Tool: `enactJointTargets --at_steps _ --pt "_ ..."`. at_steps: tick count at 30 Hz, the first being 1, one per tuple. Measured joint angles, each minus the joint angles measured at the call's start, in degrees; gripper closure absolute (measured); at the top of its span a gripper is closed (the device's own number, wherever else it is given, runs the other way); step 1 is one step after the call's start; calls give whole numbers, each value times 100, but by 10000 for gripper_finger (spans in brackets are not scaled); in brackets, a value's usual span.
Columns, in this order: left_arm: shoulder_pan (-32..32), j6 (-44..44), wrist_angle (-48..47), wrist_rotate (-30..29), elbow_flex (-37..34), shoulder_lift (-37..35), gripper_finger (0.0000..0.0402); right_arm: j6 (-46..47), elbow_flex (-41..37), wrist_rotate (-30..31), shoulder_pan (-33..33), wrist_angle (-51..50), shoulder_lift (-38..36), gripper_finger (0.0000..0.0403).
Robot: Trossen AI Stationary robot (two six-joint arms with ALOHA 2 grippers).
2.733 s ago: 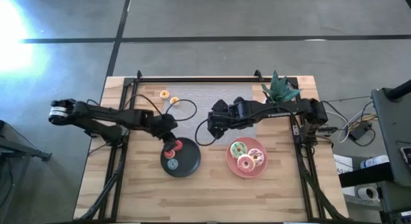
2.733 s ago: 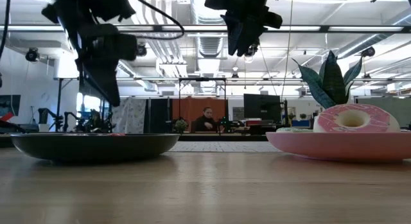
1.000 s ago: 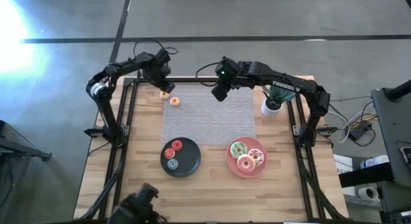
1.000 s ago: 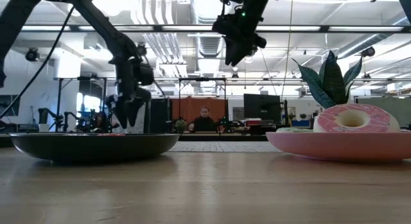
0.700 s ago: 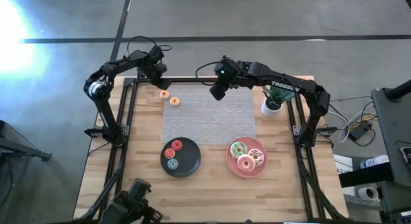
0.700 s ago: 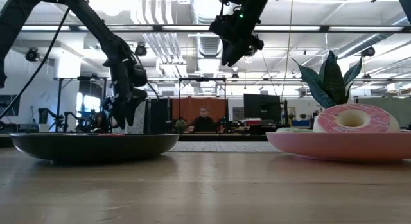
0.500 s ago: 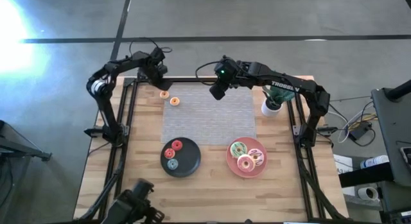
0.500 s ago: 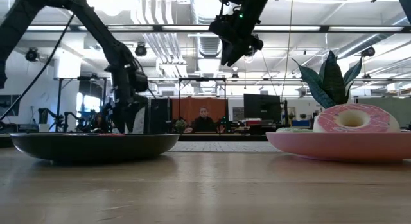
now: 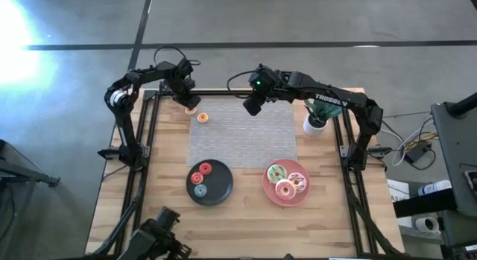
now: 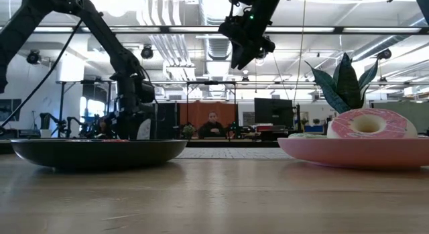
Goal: Pick & Place donuts
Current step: Put the small yellow donut on the black plate
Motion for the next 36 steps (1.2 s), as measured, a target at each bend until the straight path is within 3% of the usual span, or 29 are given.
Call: enactJointTargets --at_steps 12,18,22,25,28,32,36 --pt "-20 87 269 223 -146 -4 391 1 -7 12 -57 -4 0 284" --pt "-26 -1 189 296 -188 -118 400 -37 -9 -235 -94 15 0 284" --pt "-37 -149 158 447 -197 -605 401 -53 -11 -518 -152 62 0 284" --pt "-41 -398 222 1016 -198 -1115 401 -190 -12 -750 -177 119 0 284" --pt "-158 -695 835 2011 -347 -1787 401 -319 -20 -1172 -201 385 0 284" --pt "-438 -1252 2053 3499 -737 -2658 401 -384 -22 -1934 -250 949 0 284" --pt "-787 -2407 3735 4768 -1371 -3445 401 -463 -22 -2600 -299 1473 0 284"
